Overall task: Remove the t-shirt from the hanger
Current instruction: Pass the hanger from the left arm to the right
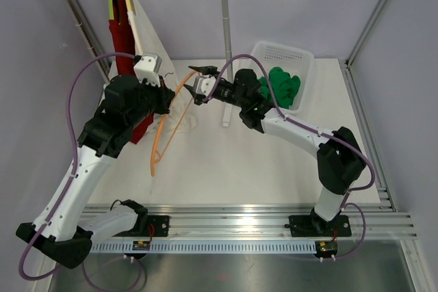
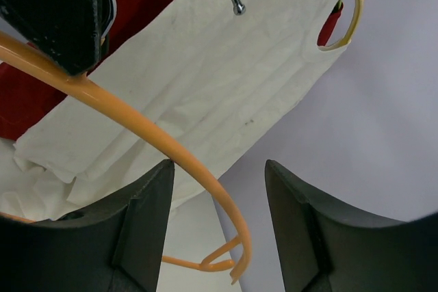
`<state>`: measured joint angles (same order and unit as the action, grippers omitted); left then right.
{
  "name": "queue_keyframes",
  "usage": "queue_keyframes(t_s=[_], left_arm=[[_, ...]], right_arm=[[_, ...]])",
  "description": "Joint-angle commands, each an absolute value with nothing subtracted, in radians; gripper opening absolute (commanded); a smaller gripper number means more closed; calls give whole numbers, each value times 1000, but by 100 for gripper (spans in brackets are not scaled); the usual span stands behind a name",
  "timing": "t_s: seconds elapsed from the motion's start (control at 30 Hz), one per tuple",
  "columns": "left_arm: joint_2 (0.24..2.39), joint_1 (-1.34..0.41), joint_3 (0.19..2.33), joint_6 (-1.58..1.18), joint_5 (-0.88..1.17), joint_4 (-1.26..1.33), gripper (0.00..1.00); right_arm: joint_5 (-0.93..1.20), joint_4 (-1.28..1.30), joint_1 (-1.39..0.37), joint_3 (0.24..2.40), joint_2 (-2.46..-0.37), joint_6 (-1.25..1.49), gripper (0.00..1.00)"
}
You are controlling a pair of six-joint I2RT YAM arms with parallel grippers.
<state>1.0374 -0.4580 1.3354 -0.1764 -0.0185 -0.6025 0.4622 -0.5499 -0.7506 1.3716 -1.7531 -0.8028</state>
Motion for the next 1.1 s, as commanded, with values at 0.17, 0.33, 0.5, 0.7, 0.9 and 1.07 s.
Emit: queue_keyframes(t_s=[0.17, 0.33, 0.5, 0.7, 0.9, 1.07], left_arm=[[1037, -456, 1391, -156, 41, -555, 0], [1029, -456, 1388, -156, 41, -551, 0], [1025, -456, 1382, -156, 44, -543, 0], [1020, -456, 1376, -153, 54, -537, 27], [1012, -456, 1367, -152, 63, -534, 45], [1014, -460, 1368, -147, 63, -543, 47]], right_arm=[[449, -474, -785, 1454, -1784, -877, 52], [460, -442, -790, 1454, -1781, -882, 27], [469, -429, -796, 1439, -1766, -888, 0], [433, -436, -796, 1430, -1743, -890, 0], [362, -451, -807, 1401, -1709, -954, 0], [281, -440, -845, 1404, -1707, -1038, 0]])
